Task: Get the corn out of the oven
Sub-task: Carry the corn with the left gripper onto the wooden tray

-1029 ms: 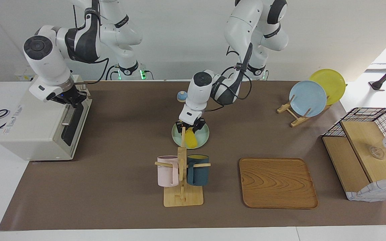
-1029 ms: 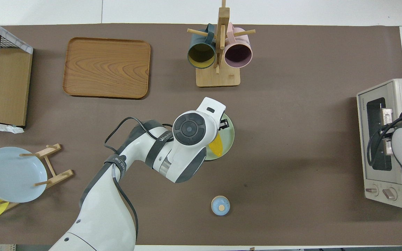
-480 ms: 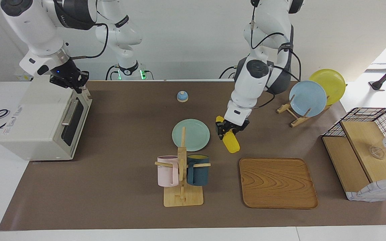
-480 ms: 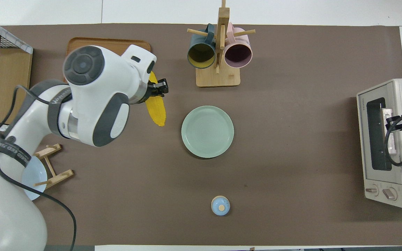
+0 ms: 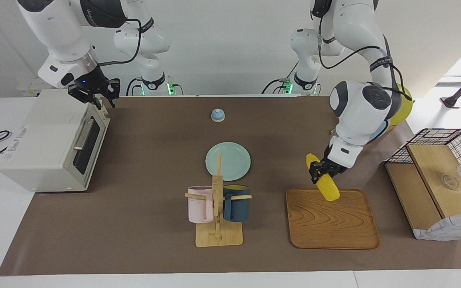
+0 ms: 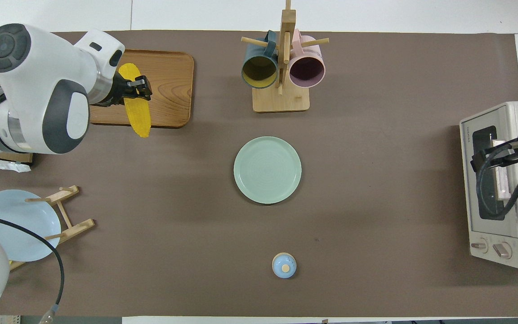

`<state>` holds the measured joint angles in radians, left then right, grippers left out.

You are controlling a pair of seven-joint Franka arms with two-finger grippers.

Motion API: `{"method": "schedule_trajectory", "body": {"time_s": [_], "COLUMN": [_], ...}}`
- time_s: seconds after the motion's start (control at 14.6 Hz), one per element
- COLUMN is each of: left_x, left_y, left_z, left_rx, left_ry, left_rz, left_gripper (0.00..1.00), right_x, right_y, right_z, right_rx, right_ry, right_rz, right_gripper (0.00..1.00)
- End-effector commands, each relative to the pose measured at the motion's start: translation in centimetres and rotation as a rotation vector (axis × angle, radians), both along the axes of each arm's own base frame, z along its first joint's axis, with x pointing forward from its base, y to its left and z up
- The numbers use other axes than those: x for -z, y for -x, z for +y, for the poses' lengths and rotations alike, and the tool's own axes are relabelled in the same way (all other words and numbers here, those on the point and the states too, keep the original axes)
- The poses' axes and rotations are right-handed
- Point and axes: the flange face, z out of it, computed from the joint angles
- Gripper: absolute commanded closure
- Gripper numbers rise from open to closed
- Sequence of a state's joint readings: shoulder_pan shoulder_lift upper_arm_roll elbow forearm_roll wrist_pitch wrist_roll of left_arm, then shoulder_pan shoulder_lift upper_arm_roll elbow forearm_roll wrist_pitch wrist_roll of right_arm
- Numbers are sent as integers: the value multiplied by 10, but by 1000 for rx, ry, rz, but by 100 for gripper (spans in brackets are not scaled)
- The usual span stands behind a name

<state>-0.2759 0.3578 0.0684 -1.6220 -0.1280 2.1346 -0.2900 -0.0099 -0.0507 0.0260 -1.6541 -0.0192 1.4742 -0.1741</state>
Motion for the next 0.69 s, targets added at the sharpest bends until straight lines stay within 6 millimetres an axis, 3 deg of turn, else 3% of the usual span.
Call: {"method": "schedule_trajectory", "body": {"time_s": [0.0,0.21,0.34,0.62], "left_x": [24,62,71,96], "left_y": [-39,-80,-88,-92], "left_z": [5,8,35,42], "left_rx": [17,68,102,117], "left_ry": [-8,-25,-34,-40], "left_rz": [17,-12,-34,-62], "left_gripper": [100,100,100,100], "right_x": [-8,-5,-18,-11], "right_y": [-1,-5,-4,-11], "right_z": [8,7,4,6], "right_rx": [39,42,49,110], "right_ry": [-38,-41,-38,-20], "right_rz": [22,28,17,16], "right_gripper": [0,0,0,0]}}
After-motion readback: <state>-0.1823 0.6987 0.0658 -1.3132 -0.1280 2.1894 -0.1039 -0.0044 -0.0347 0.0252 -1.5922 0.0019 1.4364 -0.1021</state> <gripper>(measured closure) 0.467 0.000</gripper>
